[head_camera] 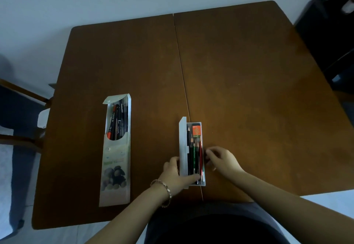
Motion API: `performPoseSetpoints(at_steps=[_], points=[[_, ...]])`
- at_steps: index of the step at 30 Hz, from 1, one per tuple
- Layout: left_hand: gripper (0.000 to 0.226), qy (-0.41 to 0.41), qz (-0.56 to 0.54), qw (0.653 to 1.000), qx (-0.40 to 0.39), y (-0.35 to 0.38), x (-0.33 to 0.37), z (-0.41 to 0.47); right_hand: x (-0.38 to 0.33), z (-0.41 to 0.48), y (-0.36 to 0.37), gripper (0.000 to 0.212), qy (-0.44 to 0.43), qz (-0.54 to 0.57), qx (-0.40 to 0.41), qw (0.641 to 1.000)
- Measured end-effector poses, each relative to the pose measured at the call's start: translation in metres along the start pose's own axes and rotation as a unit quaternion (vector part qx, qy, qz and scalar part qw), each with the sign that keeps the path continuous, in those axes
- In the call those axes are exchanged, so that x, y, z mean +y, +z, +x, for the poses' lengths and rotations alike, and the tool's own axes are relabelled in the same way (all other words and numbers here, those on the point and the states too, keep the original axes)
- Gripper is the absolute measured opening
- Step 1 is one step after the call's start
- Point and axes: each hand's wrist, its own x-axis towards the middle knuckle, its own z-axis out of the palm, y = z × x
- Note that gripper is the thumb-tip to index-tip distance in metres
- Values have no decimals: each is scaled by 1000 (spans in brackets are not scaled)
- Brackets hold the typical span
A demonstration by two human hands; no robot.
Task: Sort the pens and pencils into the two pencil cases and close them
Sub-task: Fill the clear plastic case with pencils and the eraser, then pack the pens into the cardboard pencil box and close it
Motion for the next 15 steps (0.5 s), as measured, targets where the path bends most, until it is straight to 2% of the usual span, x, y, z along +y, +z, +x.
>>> performPoseSetpoints(at_steps=[2,5,9,11,15], points=[[93,23,85,994,58,5,9,0,-5,4,1,28,42,67,-25,997],[99,7,221,962,160,15,24,7,-19,6,3,39,72,129,-29,989],[109,-1,377,893,245,19,25,17,-31,15,12,34,72,95,-6,993],[110,9,405,875,263,18,21,21,-36,21,16,29,80,75,18,994],[103,20,359,892,273,12,11,25,-43,30,18,24,108,83,16,991]])
